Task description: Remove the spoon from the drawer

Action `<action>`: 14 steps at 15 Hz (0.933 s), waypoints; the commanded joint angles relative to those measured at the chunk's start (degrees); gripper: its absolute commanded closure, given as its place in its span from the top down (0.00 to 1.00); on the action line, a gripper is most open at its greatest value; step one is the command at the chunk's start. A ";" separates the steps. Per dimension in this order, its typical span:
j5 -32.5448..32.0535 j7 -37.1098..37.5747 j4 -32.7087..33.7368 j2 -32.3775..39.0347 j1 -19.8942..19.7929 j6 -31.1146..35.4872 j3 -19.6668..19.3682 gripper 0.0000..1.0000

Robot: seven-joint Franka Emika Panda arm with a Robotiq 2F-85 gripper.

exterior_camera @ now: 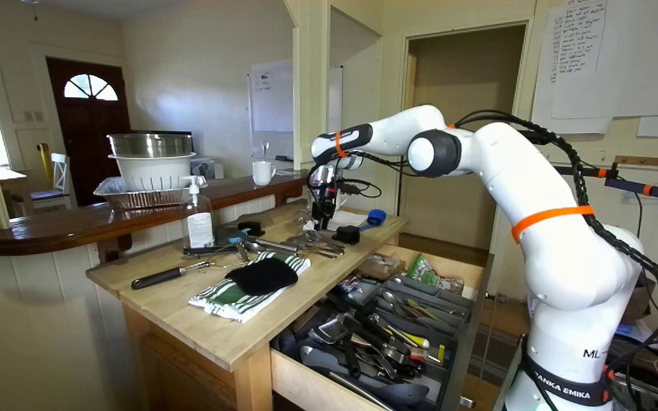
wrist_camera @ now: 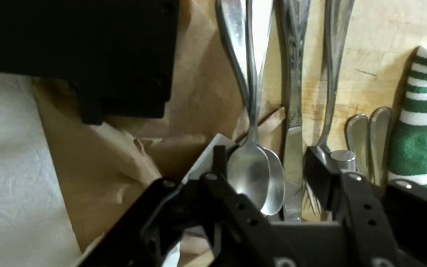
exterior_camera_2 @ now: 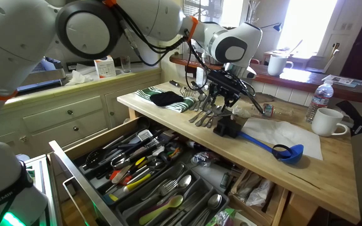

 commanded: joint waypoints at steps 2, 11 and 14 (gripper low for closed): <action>-6.07 -2.35 -8.71 -9.21 2.18 -2.88 -1.77 0.96; -24.05 7.37 -20.67 -24.20 7.90 -2.85 -4.91 1.00; -27.17 9.52 -26.06 -30.38 9.46 -2.81 -5.32 1.00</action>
